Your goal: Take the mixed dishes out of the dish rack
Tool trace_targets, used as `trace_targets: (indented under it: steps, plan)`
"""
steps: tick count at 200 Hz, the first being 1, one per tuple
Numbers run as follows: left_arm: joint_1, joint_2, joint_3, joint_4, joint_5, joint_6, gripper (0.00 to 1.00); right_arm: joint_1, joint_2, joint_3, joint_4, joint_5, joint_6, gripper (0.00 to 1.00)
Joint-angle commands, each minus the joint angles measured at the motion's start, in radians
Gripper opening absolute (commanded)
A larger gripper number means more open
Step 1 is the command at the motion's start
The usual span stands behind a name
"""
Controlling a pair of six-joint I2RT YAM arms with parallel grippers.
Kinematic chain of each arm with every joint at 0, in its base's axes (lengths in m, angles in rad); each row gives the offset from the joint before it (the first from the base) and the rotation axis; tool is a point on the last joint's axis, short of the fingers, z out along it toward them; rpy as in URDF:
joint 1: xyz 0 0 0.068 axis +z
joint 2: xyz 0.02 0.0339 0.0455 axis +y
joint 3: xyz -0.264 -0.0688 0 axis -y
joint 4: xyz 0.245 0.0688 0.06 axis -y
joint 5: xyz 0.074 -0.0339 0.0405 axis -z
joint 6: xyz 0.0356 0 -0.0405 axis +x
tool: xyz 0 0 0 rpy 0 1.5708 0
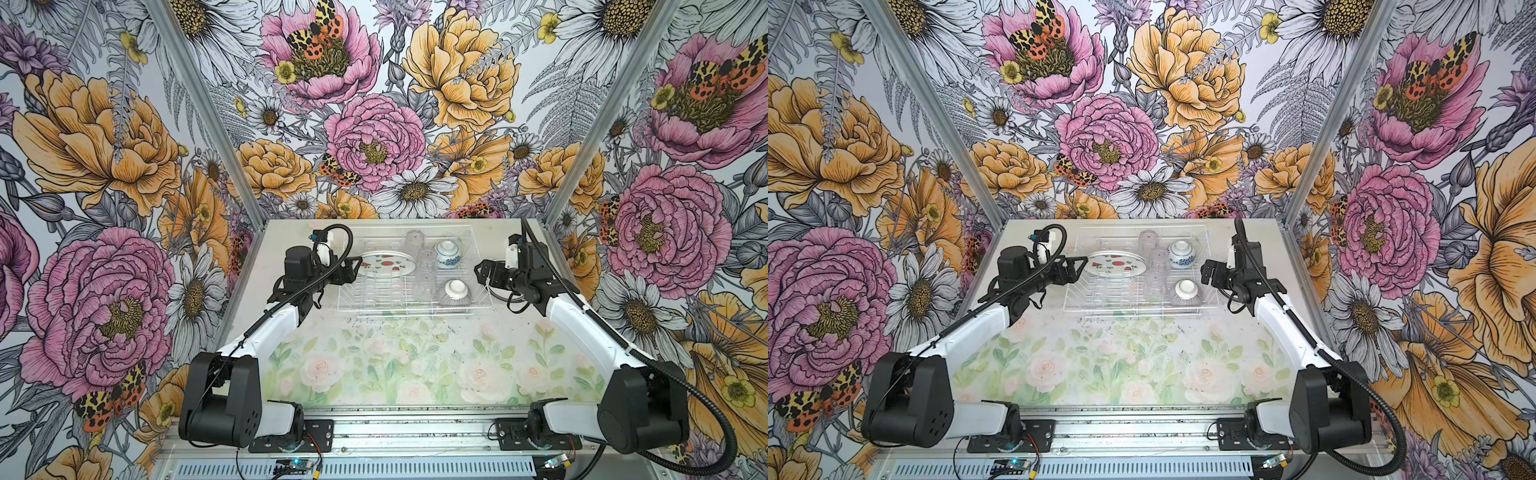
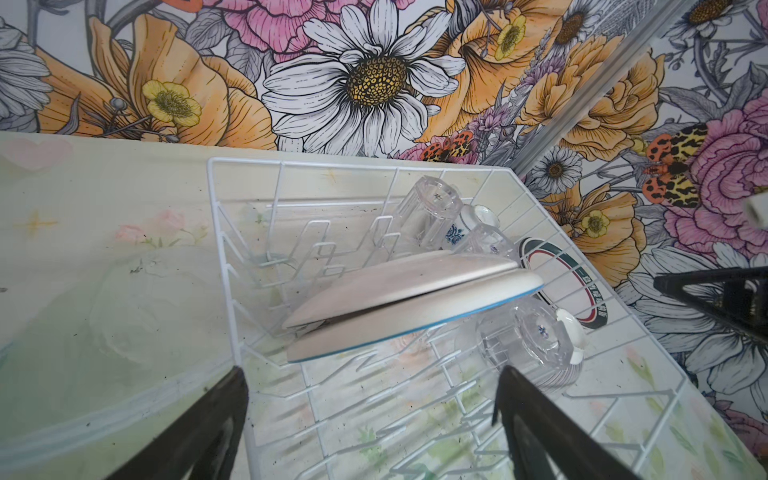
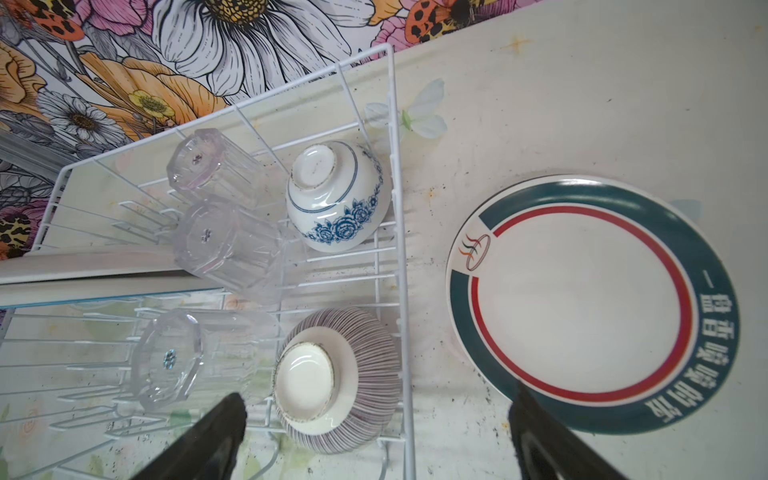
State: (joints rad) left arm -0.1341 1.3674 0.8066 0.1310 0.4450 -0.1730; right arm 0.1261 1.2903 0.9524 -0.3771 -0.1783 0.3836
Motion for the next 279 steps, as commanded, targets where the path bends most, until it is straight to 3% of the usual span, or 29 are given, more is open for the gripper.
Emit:
trace_targets:
  steps: [1,67,92,137,279]
  plan:
    - [-0.002,0.027,0.028,0.003,0.092,0.07,0.91,0.014,-0.052,0.012,0.005,-0.034,-0.025,0.99]
    - [-0.051,0.118,0.097,-0.011,0.092,0.16,0.86,0.047,-0.123,-0.009,0.009,-0.069,-0.039,1.0]
    - [-0.062,0.156,0.119,-0.014,0.091,0.174,0.68,0.056,-0.132,-0.012,0.013,-0.067,-0.034,0.99]
    - [-0.073,0.22,0.175,-0.056,0.129,0.229,0.59,0.068,-0.119,-0.006,0.026,-0.048,-0.024,1.0]
    - [-0.082,0.391,0.313,-0.145,0.212,0.368,0.57,0.094,0.047,0.105,0.07,-0.077,-0.034,0.99]
